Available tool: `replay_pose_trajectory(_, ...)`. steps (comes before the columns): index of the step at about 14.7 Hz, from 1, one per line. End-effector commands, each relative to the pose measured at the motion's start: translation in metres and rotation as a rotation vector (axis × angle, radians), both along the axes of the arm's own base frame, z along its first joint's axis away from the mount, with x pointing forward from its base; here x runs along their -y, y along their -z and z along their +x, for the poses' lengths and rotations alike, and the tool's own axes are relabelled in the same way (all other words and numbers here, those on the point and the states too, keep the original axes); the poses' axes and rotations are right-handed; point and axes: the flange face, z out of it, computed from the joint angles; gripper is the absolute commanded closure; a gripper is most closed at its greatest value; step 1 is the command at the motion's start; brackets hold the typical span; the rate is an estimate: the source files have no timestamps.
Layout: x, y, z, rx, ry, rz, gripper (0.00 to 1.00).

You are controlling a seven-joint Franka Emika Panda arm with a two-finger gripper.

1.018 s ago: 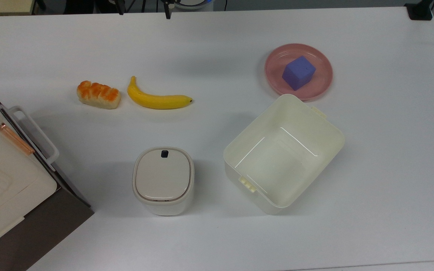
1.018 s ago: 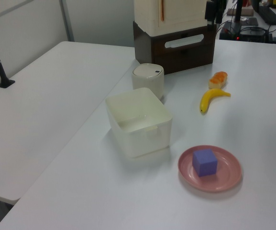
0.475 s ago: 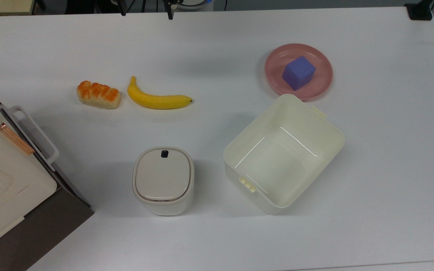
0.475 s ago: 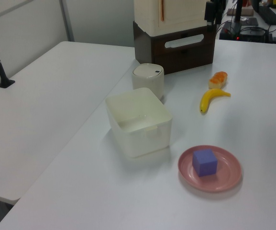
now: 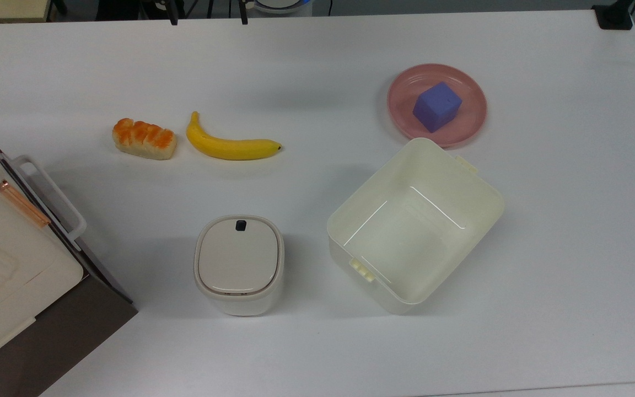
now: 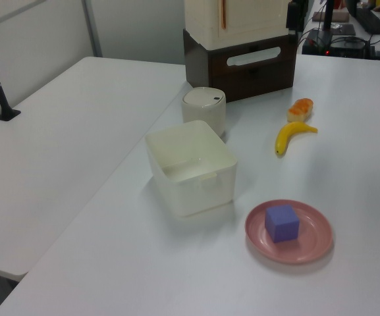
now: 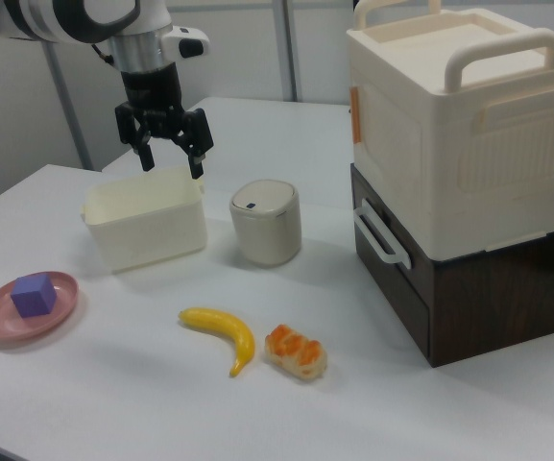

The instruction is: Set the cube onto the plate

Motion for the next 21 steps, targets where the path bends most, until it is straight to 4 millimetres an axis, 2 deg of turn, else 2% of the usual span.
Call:
replay_pose_trajectory(1,-0.001,0.001,-0.015,-0.095,-0.125,-0.018,0.00)
replay_pose_trajectory(4,-0.005,0.001,-0.018,-0.119,-0.162,-0.014,0.00)
replay_pose_trajectory(5,-0.010,0.003,-0.019,-0.129,-0.180,-0.017,0.00)
replay_pose_trajectory(6,-0.024,0.008,-0.018,-0.139,-0.210,-0.027,0.00)
replay_pose_trajectory(8,-0.067,0.025,-0.019,-0.187,-0.293,-0.079,0.00)
replay_pose_trajectory(10,-0.098,0.037,-0.021,-0.224,-0.349,-0.097,0.00)
replay_pose_trajectory(14,-0.173,0.037,-0.038,-0.246,-0.448,-0.118,0.00)
replay_pose_trajectory(19,-0.274,0.044,-0.066,-0.196,-0.387,-0.159,0.00)
replay_pose_trajectory(21,-0.307,0.051,-0.083,-0.198,-0.409,-0.172,0.00)
